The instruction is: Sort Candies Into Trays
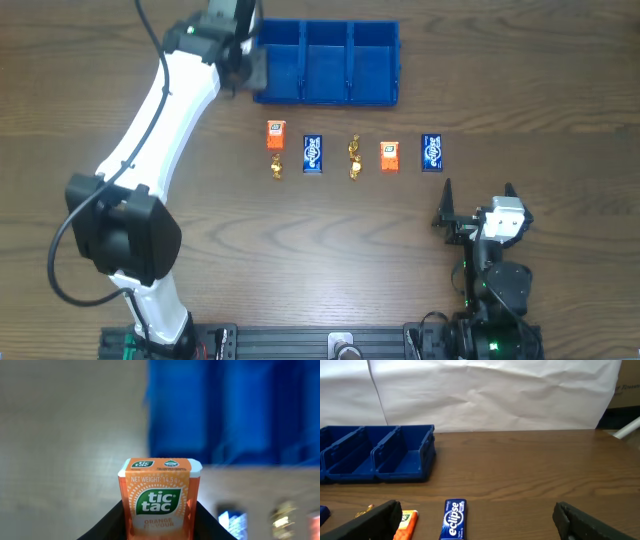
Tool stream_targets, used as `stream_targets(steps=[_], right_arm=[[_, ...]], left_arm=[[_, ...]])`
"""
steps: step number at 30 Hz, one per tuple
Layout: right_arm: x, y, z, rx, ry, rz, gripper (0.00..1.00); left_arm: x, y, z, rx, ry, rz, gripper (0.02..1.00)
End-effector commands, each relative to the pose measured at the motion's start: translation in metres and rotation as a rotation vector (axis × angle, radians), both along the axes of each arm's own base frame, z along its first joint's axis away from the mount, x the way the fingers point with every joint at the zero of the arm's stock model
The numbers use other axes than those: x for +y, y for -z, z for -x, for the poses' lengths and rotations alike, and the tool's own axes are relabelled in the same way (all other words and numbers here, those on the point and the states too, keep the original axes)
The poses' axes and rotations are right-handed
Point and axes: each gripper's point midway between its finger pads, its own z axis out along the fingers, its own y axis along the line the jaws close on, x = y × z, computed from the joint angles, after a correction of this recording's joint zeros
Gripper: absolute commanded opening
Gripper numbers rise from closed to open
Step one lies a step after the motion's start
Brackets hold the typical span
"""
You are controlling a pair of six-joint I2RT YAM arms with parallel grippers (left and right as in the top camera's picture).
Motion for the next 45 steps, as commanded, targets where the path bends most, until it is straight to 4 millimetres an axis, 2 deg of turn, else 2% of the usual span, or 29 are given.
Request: stream_targets(steps=[1,3,7,10,13,22,24,25,26,27,28,29,32,34,36,38,40,43,45], right_arm=[[-0.001,0.000,0.000,-0.001,0.006,0.014,1.000],[-0.001,0.000,0.000,-0.001,0.006,0.014,1.000],[-0.001,0.000,0.000,-0.001,0.006,0.014,1.000],[-0.001,0.000,0.000,-0.001,0.006,0.014,1.000],[-0.001,0.000,0.000,-0.001,0.006,0.014,1.000],[-0.001,0.000,0.000,-0.001,0.006,0.014,1.000],[-0.001,0.000,0.000,-0.001,0.006,0.014,1.000],[-0.001,0.000,0.000,-0.001,0.006,0.014,1.000],[-0.001,0.000,0.000,-0.001,0.006,0.014,0.998],[-0.001,0.000,0.000,-0.001,0.006,0.014,1.000],[-0.001,0.000,0.000,-0.001,0.006,0.014,0.998],[-0.001,0.000,0.000,-0.001,0.006,0.014,0.998],[-0.001,0.000,0.000,-0.001,0.006,0.014,1.000],[-0.001,0.000,0.000,-0.001,0.006,0.014,1.000],[-0.001,0.000,0.000,-0.001,0.006,0.014,1.000],[-0.001,0.000,0.000,-0.001,0.006,0.014,1.000],[-0.001,0.000,0.000,-0.001,0.006,0.014,1.000],[-0.001,0.000,0.000,-0.001,0.006,0.014,1.000],[-0.001,0.000,0.000,-0.001,0.006,0.014,0.998]], left_arm=[[-0.023,-0.036,-0.047,-0.123,-0.006,0.022,0.349],[-0.029,-0.029,-0.060,-0.114,0.004,0.026,0.349],[-0.042,0.003,-0.080,-0.063,0.022,0.038,0.349],[-0.047,0.029,-0.084,-0.026,0.028,0.039,0.356],[-0.047,0.044,-0.085,0.000,0.029,0.032,0.356],[-0.046,0.052,-0.086,0.011,0.044,0.020,0.393],[-0.046,0.052,-0.086,0.011,0.043,0.020,0.459],[-0.046,0.052,-0.086,0.010,0.043,0.020,0.531],[-0.046,0.052,-0.086,0.008,0.043,0.020,0.645],[-0.046,0.051,-0.087,0.005,0.043,0.021,0.853],[-0.046,0.051,-0.088,0.001,0.043,0.021,0.947],[-0.046,0.050,-0.090,-0.008,0.041,0.021,0.998],[-0.046,0.034,-0.094,-0.050,0.037,0.030,1.000],[-0.045,0.009,-0.091,-0.085,0.033,0.043,1.000],[-0.041,-0.036,-0.074,-0.127,0.010,0.059,1.000],[-0.041,-0.064,-0.057,-0.142,0.011,0.056,1.000],[-0.039,-0.087,-0.029,-0.135,0.002,0.040,1.000],[-0.042,-0.091,0.005,-0.118,0.009,0.010,0.998],[-0.044,-0.081,0.020,-0.105,0.019,0.008,1.000]])
